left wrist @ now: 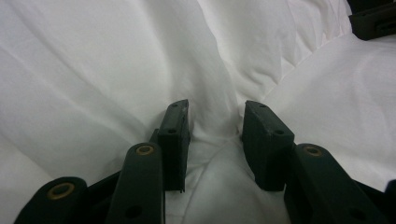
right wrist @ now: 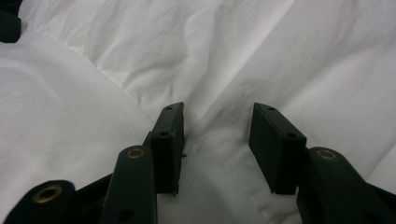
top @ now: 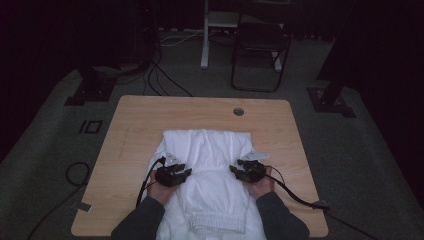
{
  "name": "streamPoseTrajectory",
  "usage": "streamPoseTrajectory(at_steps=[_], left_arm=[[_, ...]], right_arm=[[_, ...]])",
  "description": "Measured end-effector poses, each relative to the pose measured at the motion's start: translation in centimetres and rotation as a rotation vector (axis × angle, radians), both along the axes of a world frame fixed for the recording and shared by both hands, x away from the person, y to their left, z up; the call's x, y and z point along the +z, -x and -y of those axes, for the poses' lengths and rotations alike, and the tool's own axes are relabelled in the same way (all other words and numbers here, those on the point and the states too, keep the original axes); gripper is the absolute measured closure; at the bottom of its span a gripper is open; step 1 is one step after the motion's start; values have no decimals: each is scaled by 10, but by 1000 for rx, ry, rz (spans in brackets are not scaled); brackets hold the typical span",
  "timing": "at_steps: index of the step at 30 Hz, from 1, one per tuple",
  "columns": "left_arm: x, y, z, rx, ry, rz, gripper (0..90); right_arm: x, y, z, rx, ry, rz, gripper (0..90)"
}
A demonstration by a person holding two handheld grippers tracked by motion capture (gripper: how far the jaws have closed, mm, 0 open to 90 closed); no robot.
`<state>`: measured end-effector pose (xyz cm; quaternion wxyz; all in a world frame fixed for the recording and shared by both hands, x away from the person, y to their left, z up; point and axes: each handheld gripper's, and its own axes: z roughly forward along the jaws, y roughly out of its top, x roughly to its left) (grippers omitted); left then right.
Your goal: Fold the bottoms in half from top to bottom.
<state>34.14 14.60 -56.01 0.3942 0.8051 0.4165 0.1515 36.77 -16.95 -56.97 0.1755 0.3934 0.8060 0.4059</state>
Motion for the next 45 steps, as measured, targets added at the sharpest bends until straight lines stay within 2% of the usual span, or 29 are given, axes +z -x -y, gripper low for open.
streamPoseTrajectory(at_steps=[3, 5, 6, 9, 11, 13, 15, 17, 20, 23, 24, 26, 28, 31, 32, 33, 34, 35, 36, 37, 39, 43, 45], left_arm=[[9, 5, 2, -18, -21, -40, 606], [22, 2, -2, -11, -33, -8, 572], [30, -3, -4, 7, -43, 22, 561], [51, -28, -17, 88, -37, 98, 491], [57, -54, -26, 149, -33, 102, 430], [56, -79, -32, 191, -25, 81, 366], [47, -101, -35, 239, -61, 56, 307], [38, -113, -39, 271, -87, 33, 273], [20, -124, -48, 286, -54, -51, 240], [10, -125, -53, 272, -27, -82, 239], [10, -125, -54, 266, -23, -78, 241], [10, -124, -55, 242, -16, -79, 275], [11, -123, -55, 197, -5, -90, 437], [10, -123, -55, 163, 35, -115, 676], [10, -123, -55, 162, 45, -118, 724], [10, -123, -53, 159, 36, -112, 749], [10, -122, -52, 158, 29, -106, 759], [11, -122, -52, 154, 16, -101, 760], [11, -122, -51, 153, 15, -101, 761], [11, -122, -52, 154, 16, -102, 761], [10, -122, -52, 157, 26, -104, 760], [9, -122, -53, 162, 34, -102, 759], [9, -122, -53, 162, 46, -101, 758]], right_arm=[[0, 9, 1, 14, -2, -2, 544], [0, 9, 3, 18, -11, -10, 544], [0, 9, 3, 18, -15, -12, 545], [0, 9, 3, 17, -16, -12, 544], [0, 9, 3, 17, -16, -12, 544], [0, 9, 3, 17, -16, -12, 544], [0, 9, 3, 17, -16, -13, 544], [0, 9, 3, 18, -16, -14, 544], [0, 9, 3, 18, -17, -14, 545], [0, 9, 3, 18, -16, -14, 544], [0, 9, 3, 17, -16, -14, 544], [0, 9, 3, 17, -16, -13, 544], [0, 9, 3, 17, -16, -13, 544], [0, 8, 4, 23, -21, -21, 536], [1, 6, 5, 35, -26, -38, 528], [4, 2, 8, 46, -44, -73, 519], [10, -2, 12, 49, -72, -94, 519], [14, -4, 15, 45, -78, -74, 519], [22, -10, 21, 20, -93, -40, 517], [27, -14, 25, -2, -103, -28, 505], [38, -31, 33, -51, -116, 0, 429], [43, -78, 40, -161, -80, -17, 288], [38, -100, 42, -206, -81, -51, 236]])
